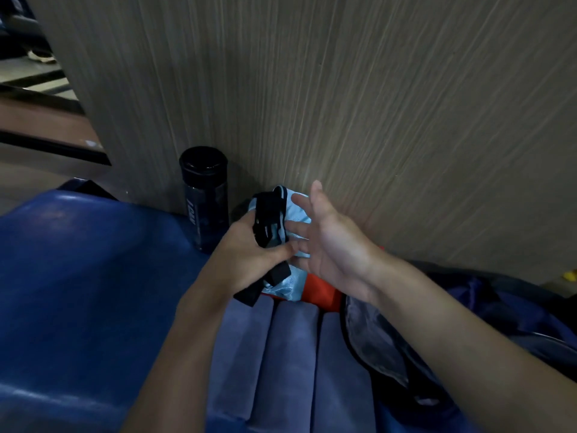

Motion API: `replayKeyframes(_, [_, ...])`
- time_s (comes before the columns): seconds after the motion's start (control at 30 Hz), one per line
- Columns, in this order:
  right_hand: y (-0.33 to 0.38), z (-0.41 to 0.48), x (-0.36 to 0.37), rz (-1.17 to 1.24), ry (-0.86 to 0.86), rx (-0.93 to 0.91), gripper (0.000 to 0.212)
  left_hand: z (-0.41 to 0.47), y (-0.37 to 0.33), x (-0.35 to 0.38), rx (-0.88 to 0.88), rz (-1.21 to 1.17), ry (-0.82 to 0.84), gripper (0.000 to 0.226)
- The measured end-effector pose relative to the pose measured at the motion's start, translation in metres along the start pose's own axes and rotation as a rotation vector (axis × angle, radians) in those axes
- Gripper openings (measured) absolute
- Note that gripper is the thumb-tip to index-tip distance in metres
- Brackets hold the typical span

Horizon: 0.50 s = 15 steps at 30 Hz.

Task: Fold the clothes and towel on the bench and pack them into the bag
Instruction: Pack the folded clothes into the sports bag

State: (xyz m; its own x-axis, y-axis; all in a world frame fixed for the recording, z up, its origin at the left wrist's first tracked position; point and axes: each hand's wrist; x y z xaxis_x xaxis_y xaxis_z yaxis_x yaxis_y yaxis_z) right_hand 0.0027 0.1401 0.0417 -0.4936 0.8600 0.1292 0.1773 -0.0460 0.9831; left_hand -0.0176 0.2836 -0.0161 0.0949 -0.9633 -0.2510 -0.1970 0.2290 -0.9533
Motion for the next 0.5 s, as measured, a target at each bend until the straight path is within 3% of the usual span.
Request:
replayKeyframes(0.1, [-0.001, 0.001, 0.003, -0.019, -0.033, -0.016, 0.043, 0.004, 0.005, 0.001, -0.016, 0.248, -0.127, 0.062])
replayKeyframes(0.17, [-0.007, 0.007, 0.0, -0.209, -0.208, -0.093, 0.043, 0.007, 0.01, 0.002, -0.046, 0.363, -0.169, 0.074])
replayKeyframes(0.23, [-0.017, 0.013, -0.009, -0.387, -0.42, -0.202, 0.033, 0.003, 0.009, 0.001, -0.049, 0.29, -0.158, 0.07])
replayKeyframes(0.3, [-0.027, 0.017, -0.015, -0.413, -0.475, -0.198, 0.018, -0.002, 0.007, 0.001, -0.042, 0.16, -0.153, 0.059])
replayKeyframes(0.5, [-0.051, 0.033, -0.021, -0.355, -0.511, -0.108, 0.048, -0.001, 0.009, -0.001, -0.016, -0.041, -0.202, 0.051])
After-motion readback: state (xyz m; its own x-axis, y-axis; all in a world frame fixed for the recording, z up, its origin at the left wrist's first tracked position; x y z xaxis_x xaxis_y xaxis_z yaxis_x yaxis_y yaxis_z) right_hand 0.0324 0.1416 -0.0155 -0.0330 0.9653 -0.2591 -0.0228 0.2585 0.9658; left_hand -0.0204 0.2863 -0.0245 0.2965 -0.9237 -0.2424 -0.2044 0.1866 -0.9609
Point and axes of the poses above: each hand's wrist, its own z-axis towards the middle knuckle, its own x-axis out of the palm, y = z × x, and after that the axes turned 9 degrees about -x, right-handed
